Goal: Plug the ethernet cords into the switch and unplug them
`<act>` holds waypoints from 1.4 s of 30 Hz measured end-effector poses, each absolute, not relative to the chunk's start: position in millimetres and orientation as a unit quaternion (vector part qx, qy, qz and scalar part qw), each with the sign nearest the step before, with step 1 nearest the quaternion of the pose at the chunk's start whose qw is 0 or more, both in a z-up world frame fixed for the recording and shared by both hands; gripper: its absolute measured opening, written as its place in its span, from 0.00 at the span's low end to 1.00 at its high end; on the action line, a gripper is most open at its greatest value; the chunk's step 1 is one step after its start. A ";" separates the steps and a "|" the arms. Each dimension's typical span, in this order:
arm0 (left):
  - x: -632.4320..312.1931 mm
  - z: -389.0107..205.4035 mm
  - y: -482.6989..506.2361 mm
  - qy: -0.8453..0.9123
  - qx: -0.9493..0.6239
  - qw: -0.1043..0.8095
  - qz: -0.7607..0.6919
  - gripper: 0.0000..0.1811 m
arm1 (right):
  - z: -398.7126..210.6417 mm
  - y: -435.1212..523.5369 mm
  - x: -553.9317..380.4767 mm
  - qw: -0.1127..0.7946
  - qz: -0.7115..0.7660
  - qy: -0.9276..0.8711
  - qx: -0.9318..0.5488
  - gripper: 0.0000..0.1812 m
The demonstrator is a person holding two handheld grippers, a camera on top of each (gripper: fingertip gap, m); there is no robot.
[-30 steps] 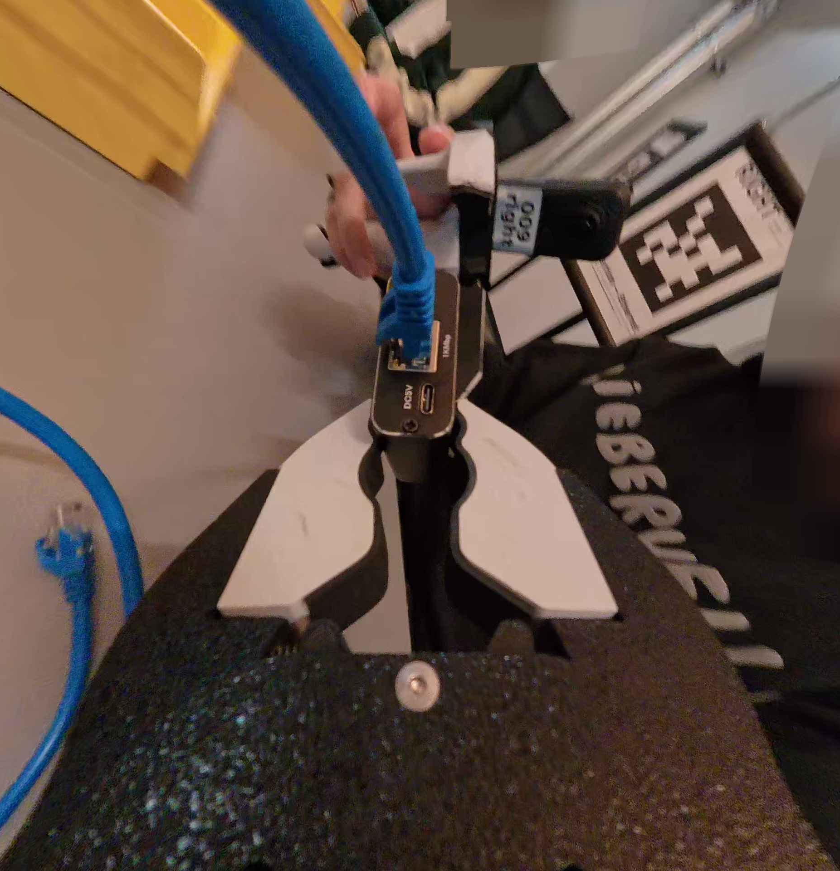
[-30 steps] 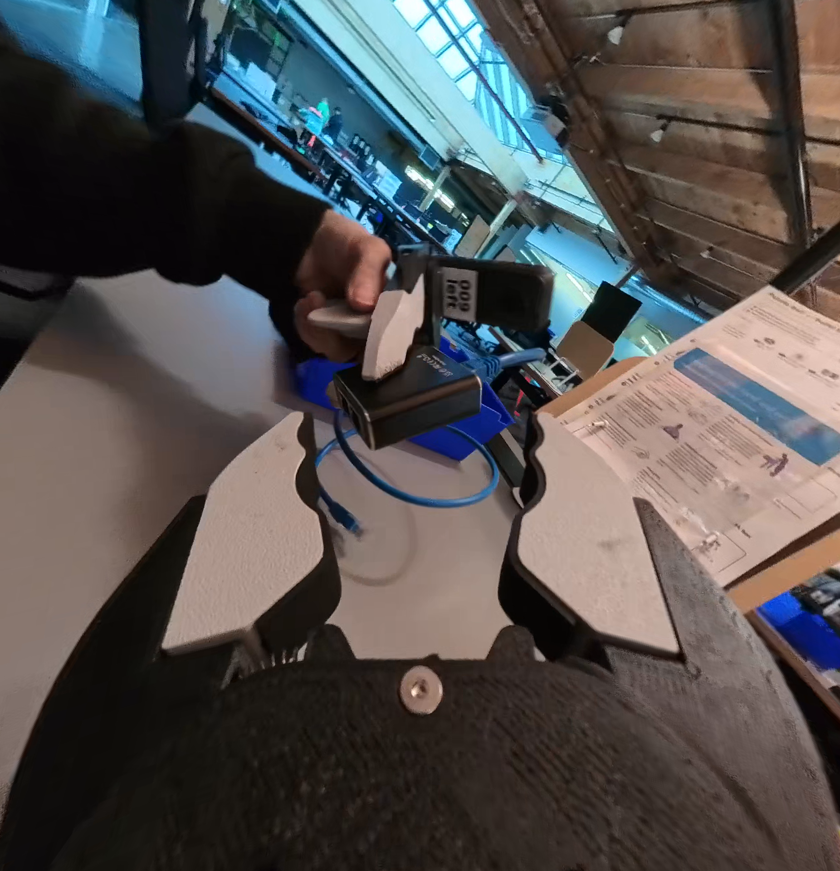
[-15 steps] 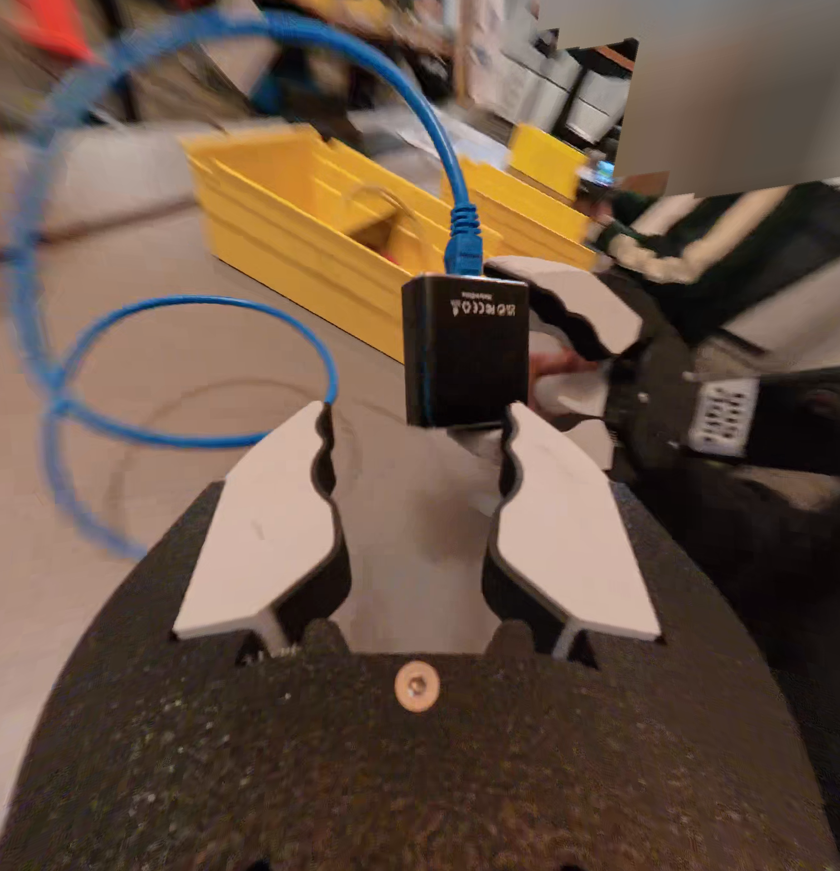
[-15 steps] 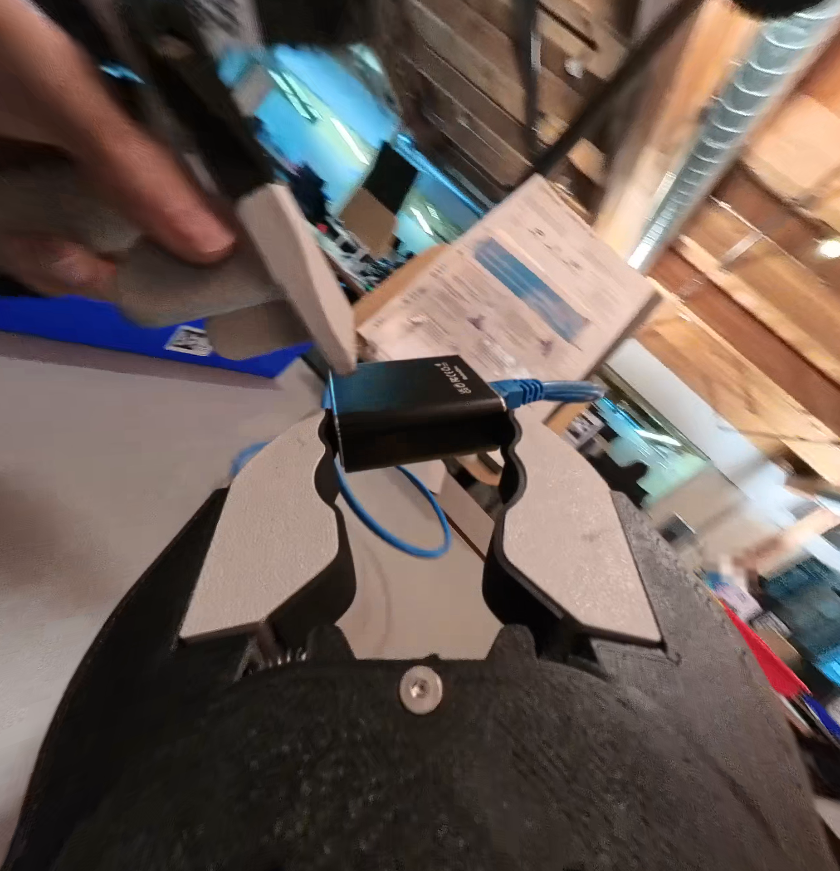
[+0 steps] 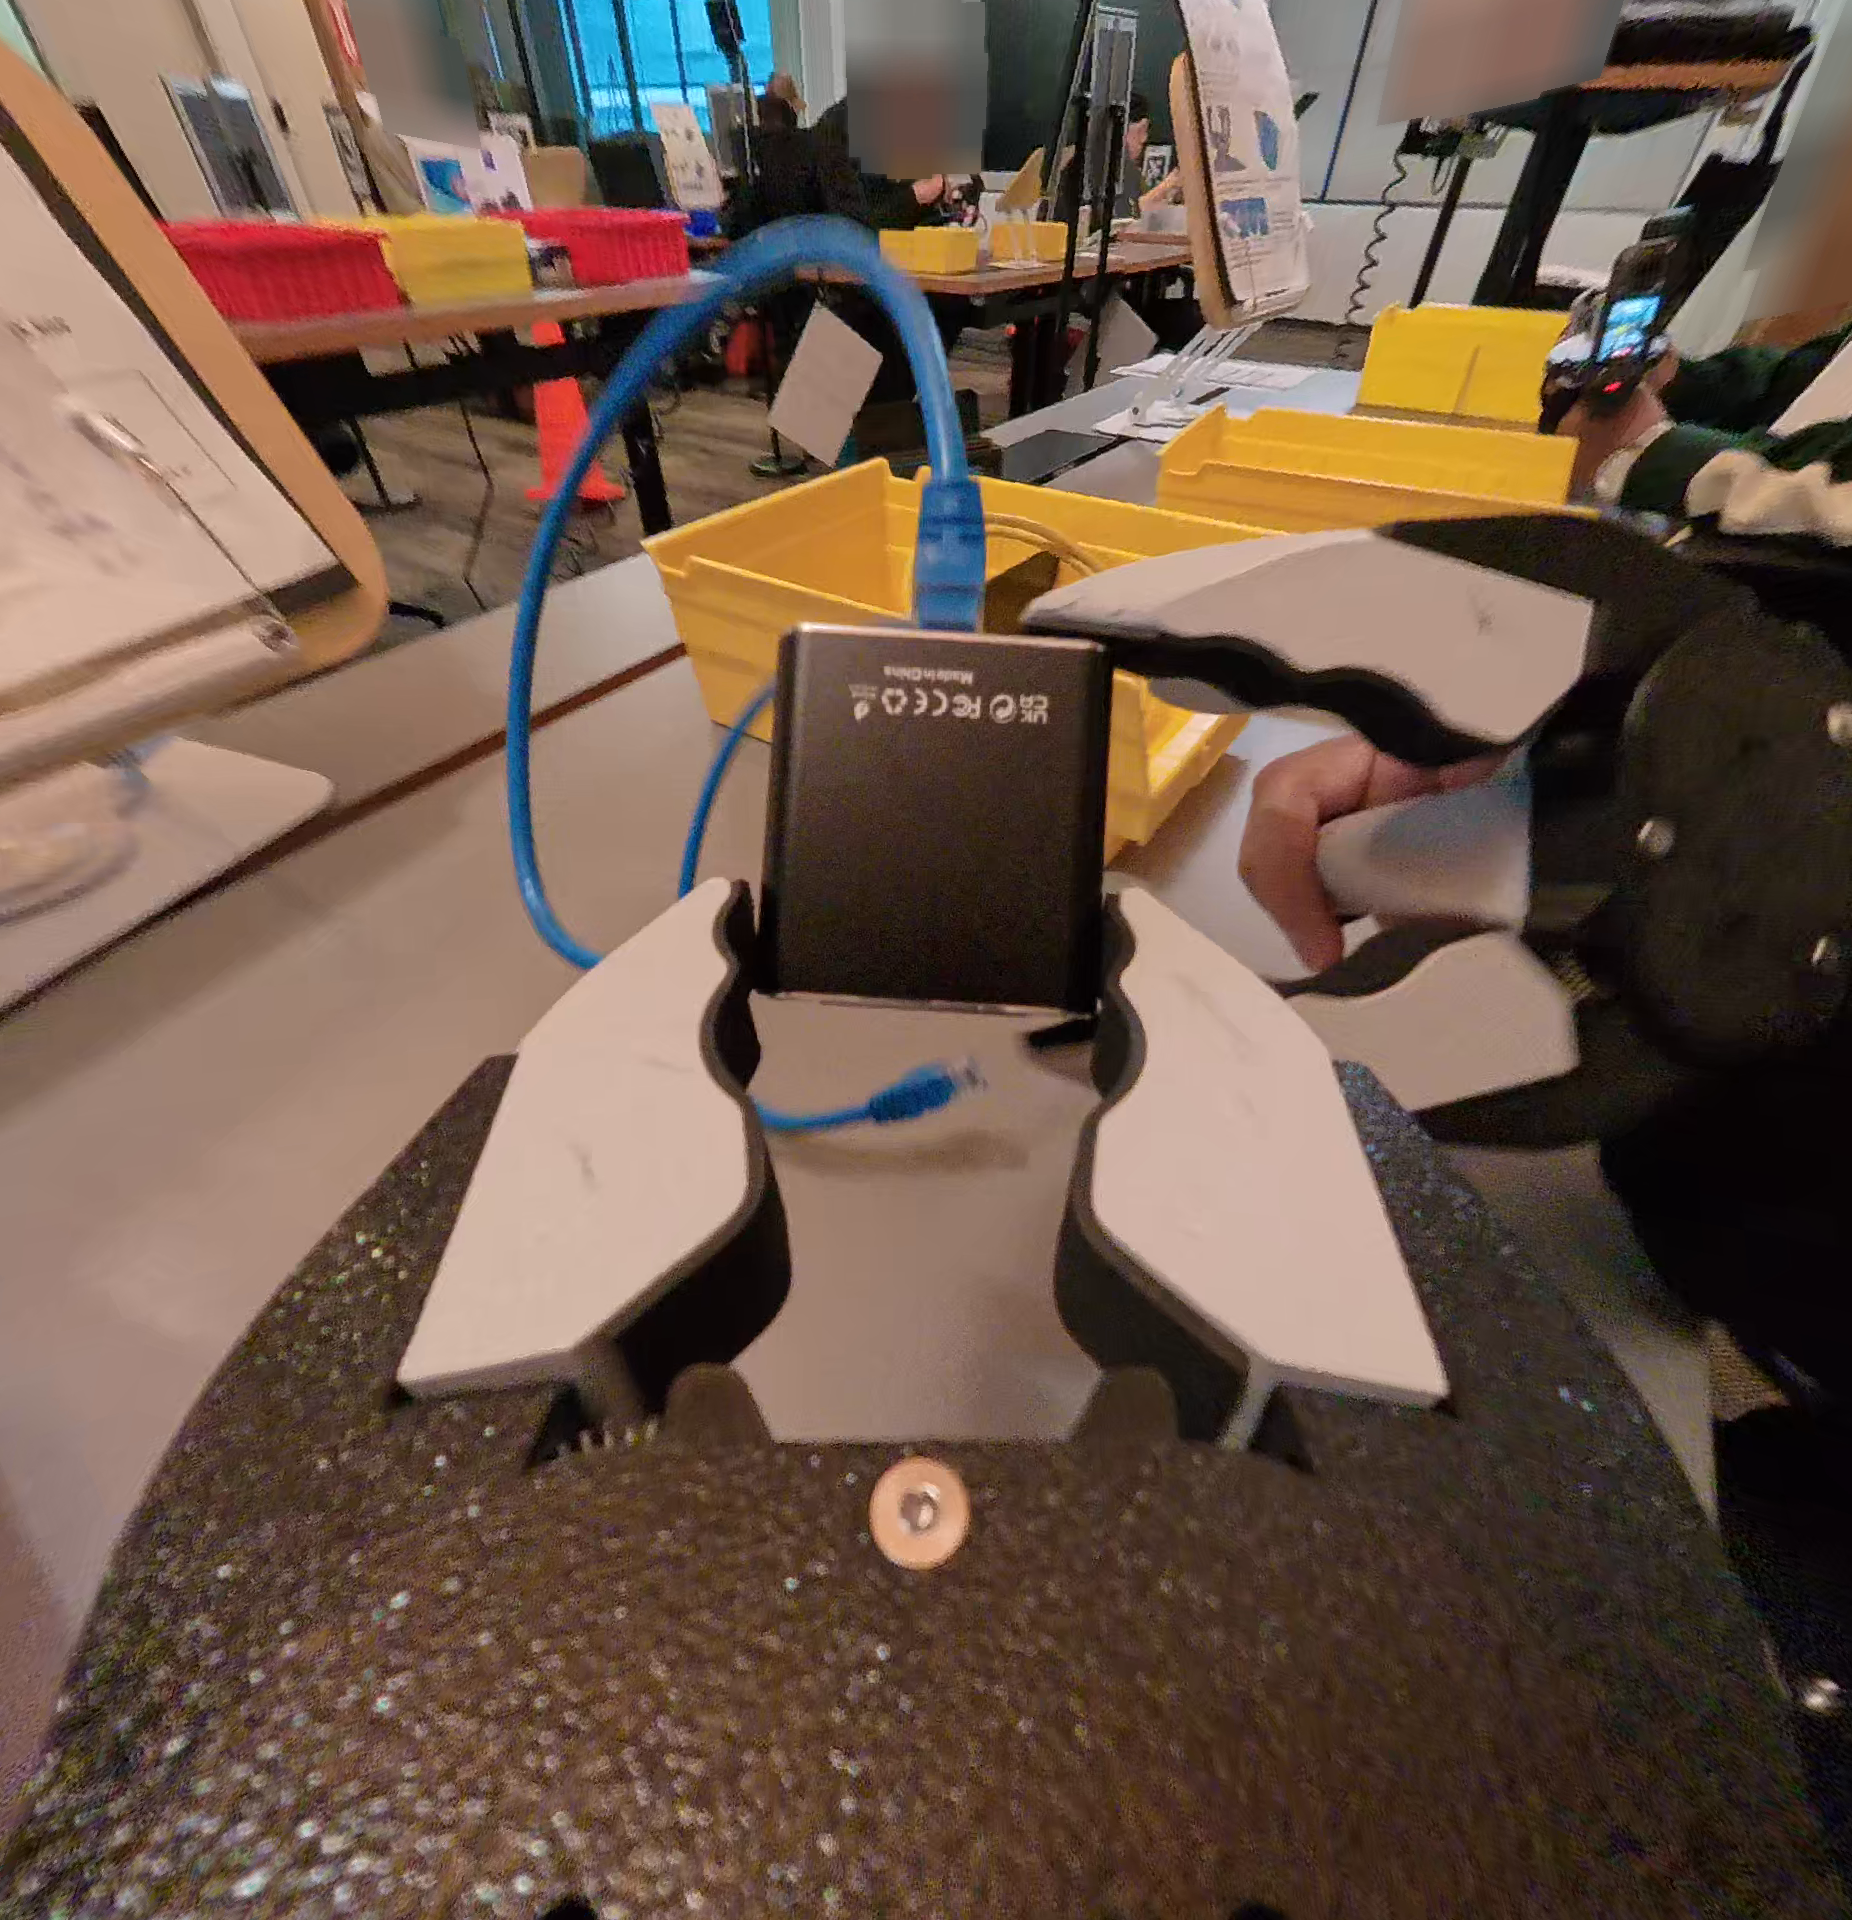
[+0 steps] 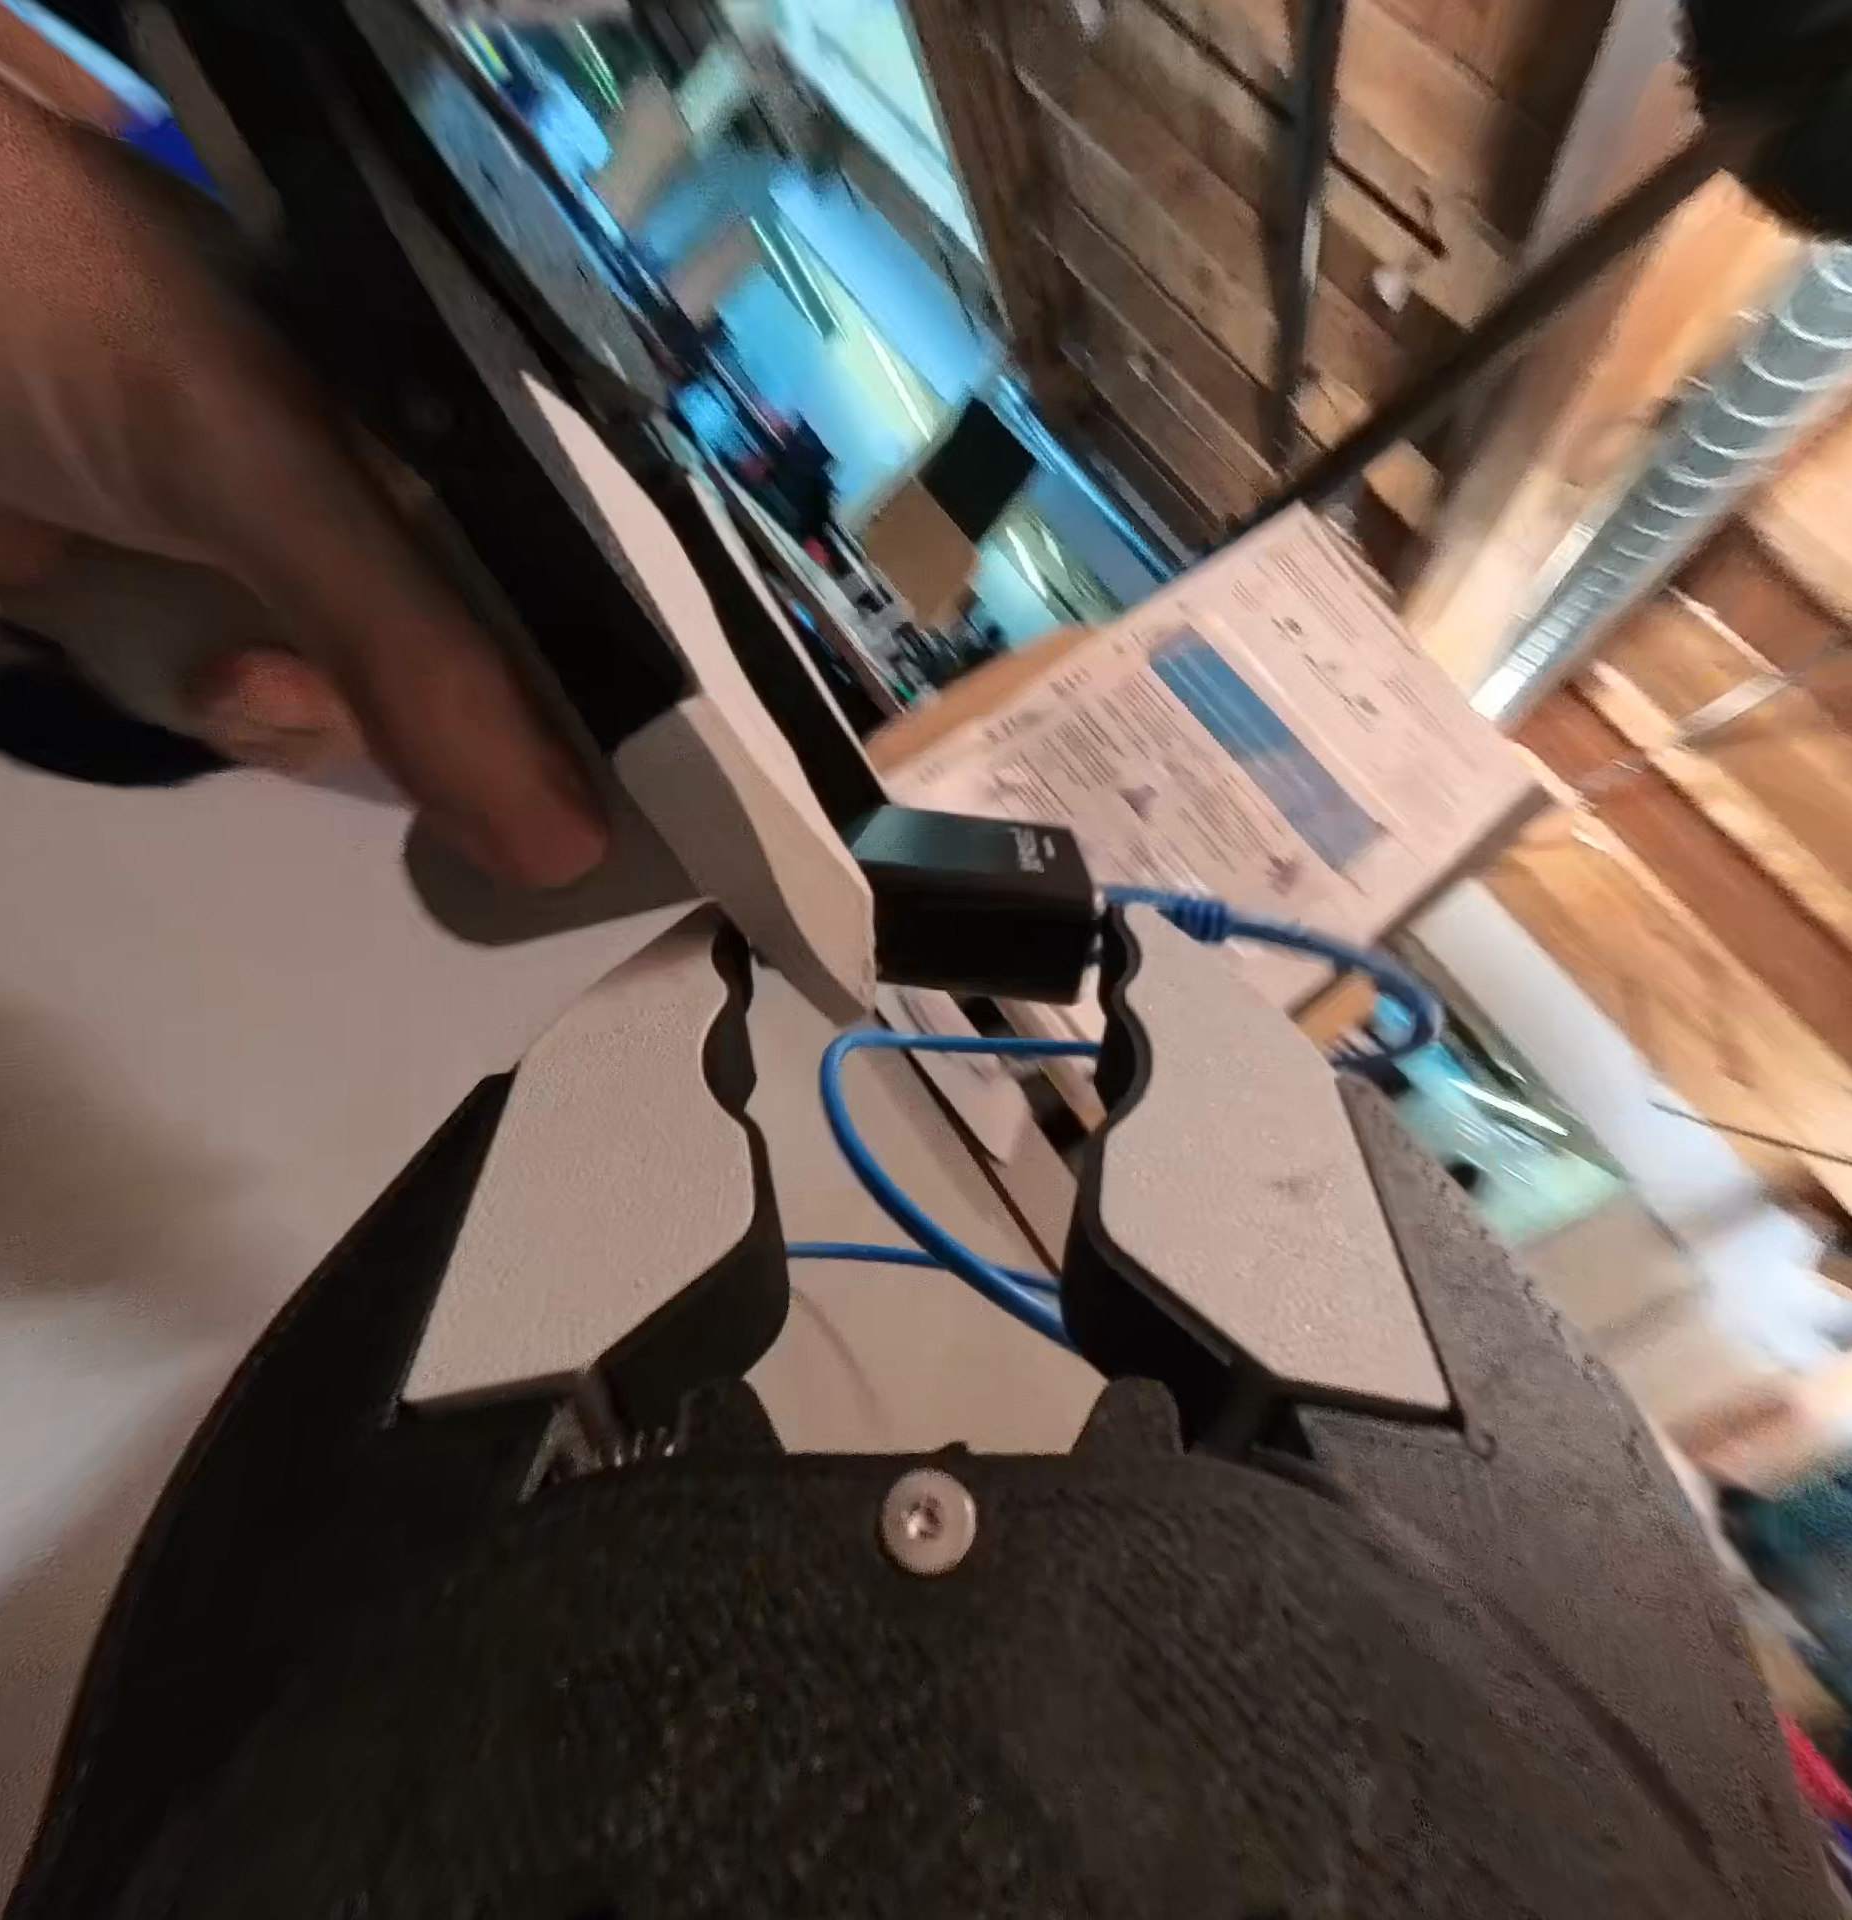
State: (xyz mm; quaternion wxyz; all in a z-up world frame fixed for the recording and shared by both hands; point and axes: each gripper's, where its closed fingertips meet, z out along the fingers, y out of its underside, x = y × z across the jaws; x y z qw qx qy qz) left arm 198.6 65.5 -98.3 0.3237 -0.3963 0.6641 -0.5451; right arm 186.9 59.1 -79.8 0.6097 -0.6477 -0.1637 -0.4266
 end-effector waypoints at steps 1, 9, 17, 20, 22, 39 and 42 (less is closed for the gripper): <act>196.3 -94.7 68.9 0.668 -0.388 0.326 -0.544 0.35 | -76.3 53.8 182.8 0.641 -0.386 -0.169 -0.641 0.37; 183.5 -84.3 76.4 0.696 -0.315 0.307 -0.568 0.34 | -92.5 36.9 170.0 0.734 0.100 -0.051 -0.670 0.33; 171.7 -46.9 57.3 0.703 -0.264 0.319 -0.578 0.34 | -104.2 61.3 153.8 0.743 0.211 -0.015 -0.635 0.37; 161.9 -29.3 43.4 0.684 -0.238 0.293 -0.624 0.34 | -67.0 46.8 160.0 0.829 0.273 0.018 -0.488 0.36; 156.7 -24.4 37.0 0.662 -0.231 0.257 -0.665 0.34 | -57.0 40.4 164.2 0.859 0.248 0.022 -0.447 0.37; 133.0 -78.1 51.8 0.648 -0.220 0.264 -0.679 0.41 | -63.1 40.9 143.6 0.830 0.081 -0.100 -0.543 0.33; 126.5 -83.1 56.8 0.641 -0.216 0.263 -0.688 0.34 | -67.0 44.0 135.5 0.821 0.083 -0.121 -0.552 0.33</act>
